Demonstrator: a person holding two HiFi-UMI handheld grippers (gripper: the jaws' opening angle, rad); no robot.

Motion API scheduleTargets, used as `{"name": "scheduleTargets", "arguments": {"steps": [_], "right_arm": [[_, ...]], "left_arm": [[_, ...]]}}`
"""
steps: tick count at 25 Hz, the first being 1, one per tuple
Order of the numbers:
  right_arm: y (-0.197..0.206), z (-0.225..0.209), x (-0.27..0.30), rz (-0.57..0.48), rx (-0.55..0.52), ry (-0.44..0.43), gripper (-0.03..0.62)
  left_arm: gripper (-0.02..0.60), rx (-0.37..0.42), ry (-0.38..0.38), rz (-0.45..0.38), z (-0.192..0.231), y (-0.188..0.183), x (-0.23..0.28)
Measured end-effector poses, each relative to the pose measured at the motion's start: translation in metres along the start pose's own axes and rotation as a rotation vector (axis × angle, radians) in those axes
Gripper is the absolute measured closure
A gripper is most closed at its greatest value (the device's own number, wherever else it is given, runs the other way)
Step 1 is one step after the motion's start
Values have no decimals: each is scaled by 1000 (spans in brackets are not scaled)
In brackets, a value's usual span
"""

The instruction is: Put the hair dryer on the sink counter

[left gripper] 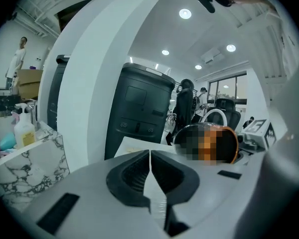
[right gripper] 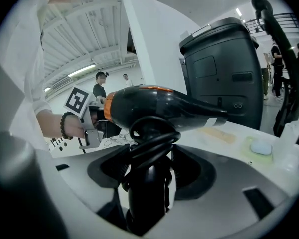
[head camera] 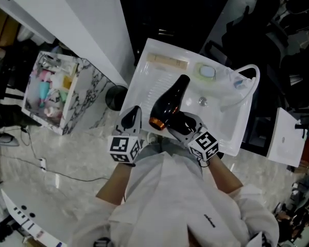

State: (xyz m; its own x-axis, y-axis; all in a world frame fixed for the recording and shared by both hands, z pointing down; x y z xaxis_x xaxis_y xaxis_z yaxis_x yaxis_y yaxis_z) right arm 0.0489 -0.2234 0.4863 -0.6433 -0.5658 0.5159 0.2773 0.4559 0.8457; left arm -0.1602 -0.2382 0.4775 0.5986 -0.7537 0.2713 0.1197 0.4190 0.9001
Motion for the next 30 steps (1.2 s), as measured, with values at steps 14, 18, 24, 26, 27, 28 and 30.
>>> {"name": "scheduleTargets", "arguments": {"steps": [14, 18, 24, 26, 27, 28, 30], "right_arm": [[23, -44, 51, 97, 0, -9, 318], [35, -54, 65, 133, -6, -17, 318], [50, -60, 82, 182, -14, -37, 318], [53, -62, 89, 199, -27, -44, 318], [54, -63, 92, 206, -33, -48, 318], [56, -63, 96, 211, -38, -52, 318], [60, -64, 102, 221, -43, -56, 318]], "left_arm": [[548, -43, 14, 102, 33, 26, 63], [548, -63, 2, 116, 40, 35, 70], [548, -83, 5, 133, 43, 44, 78], [548, -87, 2, 137, 46, 46, 80], [548, -90, -1, 138, 47, 47, 81], [548, -93, -4, 138, 49, 47, 82], [548, -98, -8, 135, 52, 48, 84]]}}
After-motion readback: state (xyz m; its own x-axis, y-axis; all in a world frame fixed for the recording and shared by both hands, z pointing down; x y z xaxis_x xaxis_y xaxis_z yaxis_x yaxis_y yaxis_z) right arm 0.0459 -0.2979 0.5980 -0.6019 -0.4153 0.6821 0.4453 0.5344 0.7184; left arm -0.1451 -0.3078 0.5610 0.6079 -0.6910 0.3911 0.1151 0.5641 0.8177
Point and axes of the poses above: the fingertips, and each gripper's own axes: x forward along the fingers, z to its left, y out of its underside, the point moved 7 cm from there along -x, backward along the fingers, and after that the axes turned 12 degrees about y, right-handed, at the moved point
